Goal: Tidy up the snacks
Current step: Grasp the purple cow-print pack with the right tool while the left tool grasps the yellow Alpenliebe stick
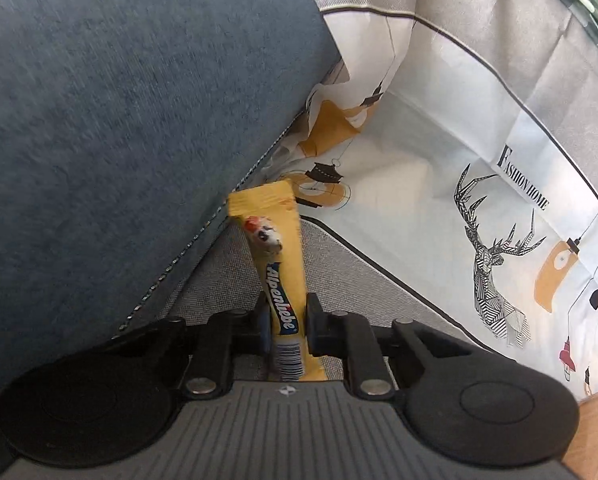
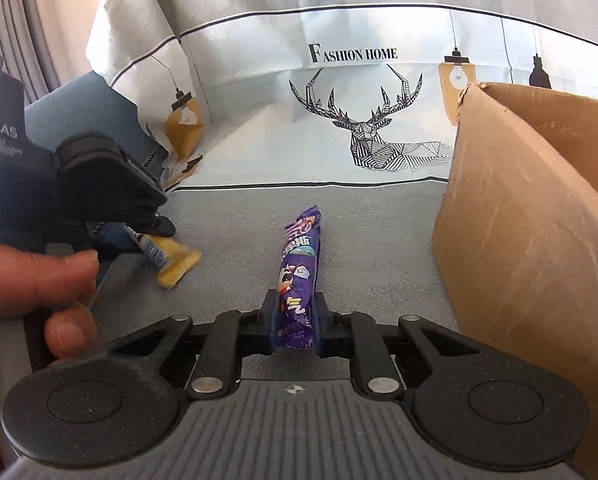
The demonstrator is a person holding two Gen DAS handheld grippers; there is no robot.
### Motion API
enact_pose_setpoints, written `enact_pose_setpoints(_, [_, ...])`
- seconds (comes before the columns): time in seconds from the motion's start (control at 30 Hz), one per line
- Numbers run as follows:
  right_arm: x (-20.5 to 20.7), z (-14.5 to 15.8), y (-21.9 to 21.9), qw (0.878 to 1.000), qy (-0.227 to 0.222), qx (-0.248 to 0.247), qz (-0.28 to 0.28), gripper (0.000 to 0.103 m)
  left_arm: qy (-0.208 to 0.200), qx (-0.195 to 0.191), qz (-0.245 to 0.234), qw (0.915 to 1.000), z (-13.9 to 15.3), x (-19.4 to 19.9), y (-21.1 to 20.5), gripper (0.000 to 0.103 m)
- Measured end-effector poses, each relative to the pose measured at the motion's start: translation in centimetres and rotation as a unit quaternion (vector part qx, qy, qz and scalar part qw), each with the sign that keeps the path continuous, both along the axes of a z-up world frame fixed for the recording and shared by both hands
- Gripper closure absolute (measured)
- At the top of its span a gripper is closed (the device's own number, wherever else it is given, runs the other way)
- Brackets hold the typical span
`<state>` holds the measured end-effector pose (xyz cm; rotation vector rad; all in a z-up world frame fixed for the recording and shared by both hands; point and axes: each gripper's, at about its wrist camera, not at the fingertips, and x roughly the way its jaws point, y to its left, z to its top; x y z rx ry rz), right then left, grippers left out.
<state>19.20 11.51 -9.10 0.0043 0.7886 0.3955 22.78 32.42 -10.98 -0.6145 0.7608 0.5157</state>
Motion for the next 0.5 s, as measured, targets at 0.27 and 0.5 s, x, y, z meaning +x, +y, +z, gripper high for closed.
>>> enact_pose_setpoints(0.27, [-4.1, 3.1, -1.2, 0.998, -0.023, -0.001, 0.060, 0.088, -0.002, -0.002, -0.019, 0.9998, 2.1, -3.4, -1.0, 0.086])
enact_pose_setpoints(0.5, [-9.1, 5.7, -3.8, 0.994, -0.026, 0.003, 0.105, 0.089, 0.026, 0.018, -0.060, 0.9977, 4.1, -8.9, -4.0, 0.086])
